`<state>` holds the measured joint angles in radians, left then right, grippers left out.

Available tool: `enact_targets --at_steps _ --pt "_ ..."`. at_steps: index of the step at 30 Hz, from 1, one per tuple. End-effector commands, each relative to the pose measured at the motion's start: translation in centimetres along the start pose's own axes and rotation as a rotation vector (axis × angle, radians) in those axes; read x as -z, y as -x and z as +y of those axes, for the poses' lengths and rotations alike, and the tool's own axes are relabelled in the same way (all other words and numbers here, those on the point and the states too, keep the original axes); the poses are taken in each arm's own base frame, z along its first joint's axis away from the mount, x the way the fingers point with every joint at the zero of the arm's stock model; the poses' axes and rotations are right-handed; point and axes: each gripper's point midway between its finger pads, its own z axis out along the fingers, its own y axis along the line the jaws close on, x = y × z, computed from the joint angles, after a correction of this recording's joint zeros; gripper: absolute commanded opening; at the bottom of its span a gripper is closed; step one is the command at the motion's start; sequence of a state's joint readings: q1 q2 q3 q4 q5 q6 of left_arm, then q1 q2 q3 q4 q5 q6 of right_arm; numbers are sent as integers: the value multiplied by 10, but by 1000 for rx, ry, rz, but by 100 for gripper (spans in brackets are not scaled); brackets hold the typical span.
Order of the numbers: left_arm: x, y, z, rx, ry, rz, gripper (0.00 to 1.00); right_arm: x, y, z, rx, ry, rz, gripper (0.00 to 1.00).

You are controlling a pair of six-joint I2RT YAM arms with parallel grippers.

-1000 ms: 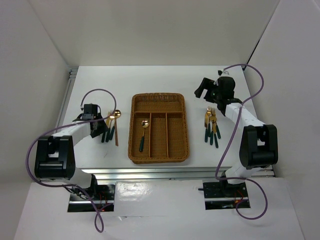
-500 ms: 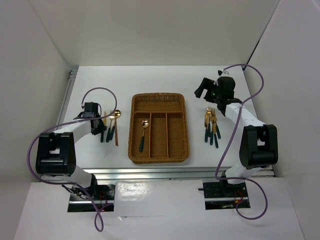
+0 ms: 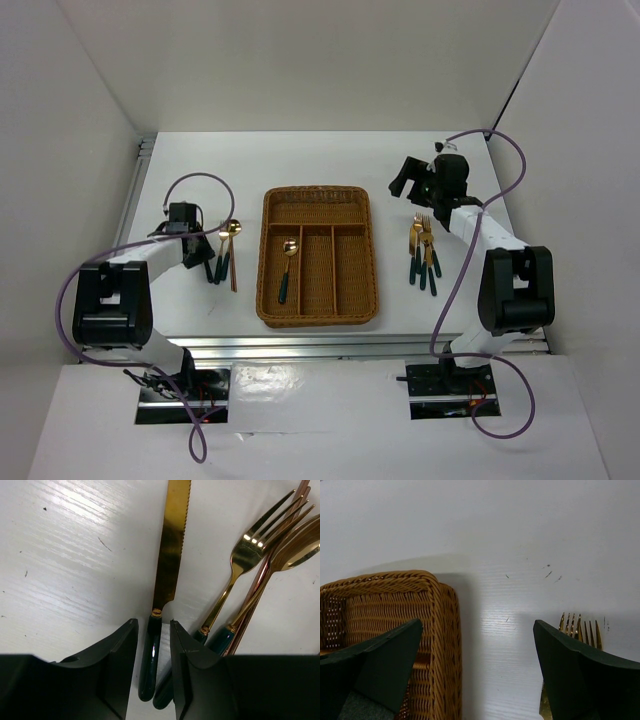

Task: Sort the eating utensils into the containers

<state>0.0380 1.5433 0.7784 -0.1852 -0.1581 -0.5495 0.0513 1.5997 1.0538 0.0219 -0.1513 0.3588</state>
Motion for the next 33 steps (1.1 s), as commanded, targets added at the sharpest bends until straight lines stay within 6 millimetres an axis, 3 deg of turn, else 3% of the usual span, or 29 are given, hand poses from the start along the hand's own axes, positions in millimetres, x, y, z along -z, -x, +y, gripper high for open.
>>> enact_targets --at_steps 1,4,17,22,26,33 --pt "-5 -7 9 -21 43 40 46 -3 15 2 1 -1 -36 100" --pt "-6 -6 13 -23 66 40 47 -3 15 2 1 -1 -36 100" --pt "-10 -7 16 -36 101 53 14 -3 15 2 1 -1 -36 100" --pt "9 12 3 1 55 -27 13 -3 15 2 1 -1 -36 100" --pt "29 21 -20 10 -11 -87 13 -6 14 1 1 -1 -36 100" --pt "56 17 -53 -21 -67 -112 13 -8 11 -1 0 -5 -28 100"
